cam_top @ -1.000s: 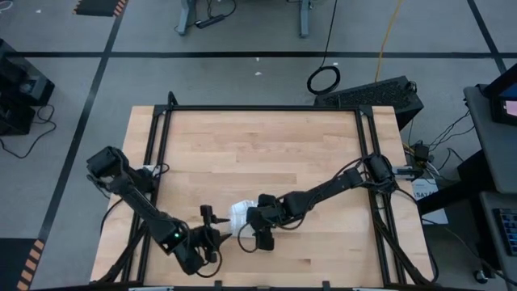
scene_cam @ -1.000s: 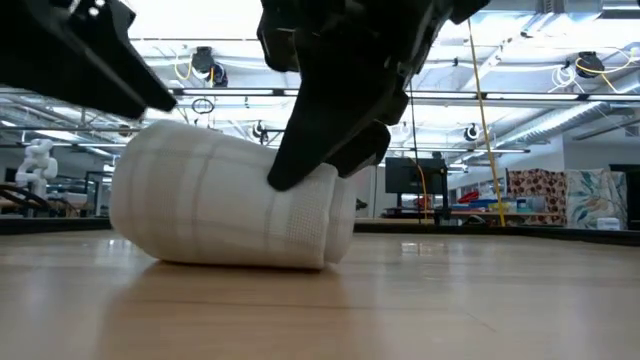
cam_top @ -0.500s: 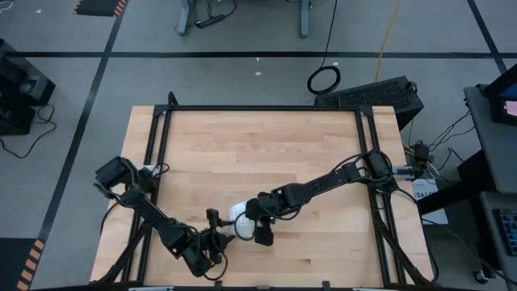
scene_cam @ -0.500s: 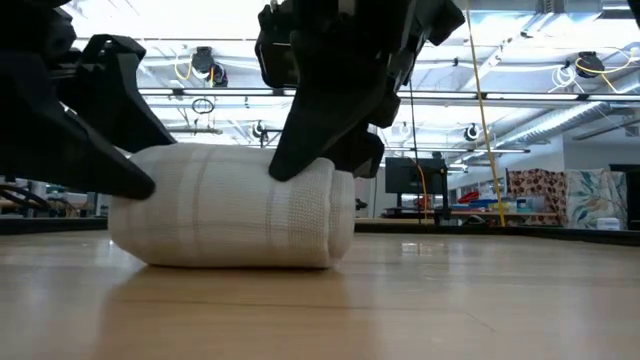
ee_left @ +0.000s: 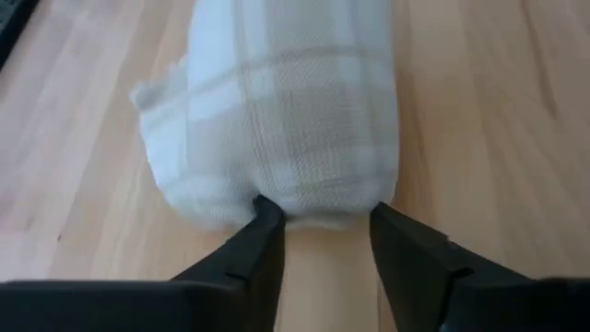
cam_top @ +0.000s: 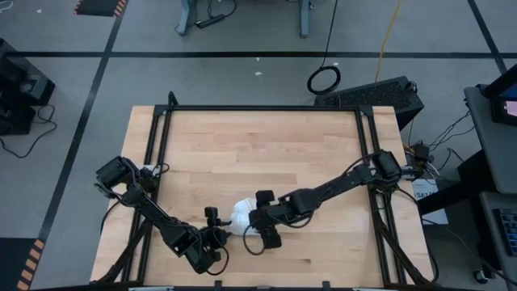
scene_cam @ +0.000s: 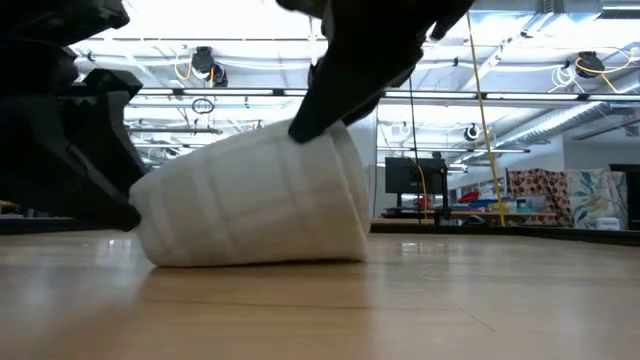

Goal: Roll towel
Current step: Roll the brown checkered towel

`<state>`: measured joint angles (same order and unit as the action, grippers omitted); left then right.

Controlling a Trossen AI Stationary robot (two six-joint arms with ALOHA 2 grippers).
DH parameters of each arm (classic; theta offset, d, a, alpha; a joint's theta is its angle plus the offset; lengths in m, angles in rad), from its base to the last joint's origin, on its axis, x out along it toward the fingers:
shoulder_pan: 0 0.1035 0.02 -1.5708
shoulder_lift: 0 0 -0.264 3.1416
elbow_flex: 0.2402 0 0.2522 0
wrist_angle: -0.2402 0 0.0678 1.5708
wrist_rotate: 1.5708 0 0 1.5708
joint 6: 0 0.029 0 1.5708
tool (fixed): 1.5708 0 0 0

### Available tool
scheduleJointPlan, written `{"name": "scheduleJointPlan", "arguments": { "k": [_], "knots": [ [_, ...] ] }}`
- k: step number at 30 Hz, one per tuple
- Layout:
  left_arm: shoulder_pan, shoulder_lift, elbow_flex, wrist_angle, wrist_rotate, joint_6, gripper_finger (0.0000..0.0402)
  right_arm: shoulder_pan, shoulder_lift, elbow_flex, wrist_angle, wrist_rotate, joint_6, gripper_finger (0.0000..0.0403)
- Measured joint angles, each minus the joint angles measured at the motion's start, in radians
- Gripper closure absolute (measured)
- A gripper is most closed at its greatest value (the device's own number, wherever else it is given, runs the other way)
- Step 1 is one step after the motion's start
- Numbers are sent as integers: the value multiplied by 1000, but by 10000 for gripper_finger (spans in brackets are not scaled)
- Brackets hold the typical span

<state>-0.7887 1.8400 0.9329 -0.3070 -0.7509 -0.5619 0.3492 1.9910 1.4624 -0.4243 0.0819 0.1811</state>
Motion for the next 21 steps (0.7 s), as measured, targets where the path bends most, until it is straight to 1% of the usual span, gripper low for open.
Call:
{"name": "scheduleJointPlan", "arguments": {
  "k": [4,8,11,14,16,17,19,21],
  "knots": [
    [1,4,-4,-14,28,22,262,26,-1,0,-12,27,14,151],
    [18,3,-3,-4,17,72,269,29,8,1,-52,39,100,157],
    [37,3,-3,-5,18,93,270,26,18,2,-62,41,148,177],
    [46,-7,-3,-31,20,95,270,26,22,2,-61,38,157,203],
    [46,-28,-2,-94,40,57,270,24,23,3,-58,24,169,218],
    [43,-44,0,-146,66,19,270,24,23,3,-59,22,173,225],
    [33,-86,12,-277,137,-94,270,24,24,3,-58,20,174,233],
    [13,-137,25,-402,186,-211,270,24,24,3,-57,19,174,238]
  ]
}}
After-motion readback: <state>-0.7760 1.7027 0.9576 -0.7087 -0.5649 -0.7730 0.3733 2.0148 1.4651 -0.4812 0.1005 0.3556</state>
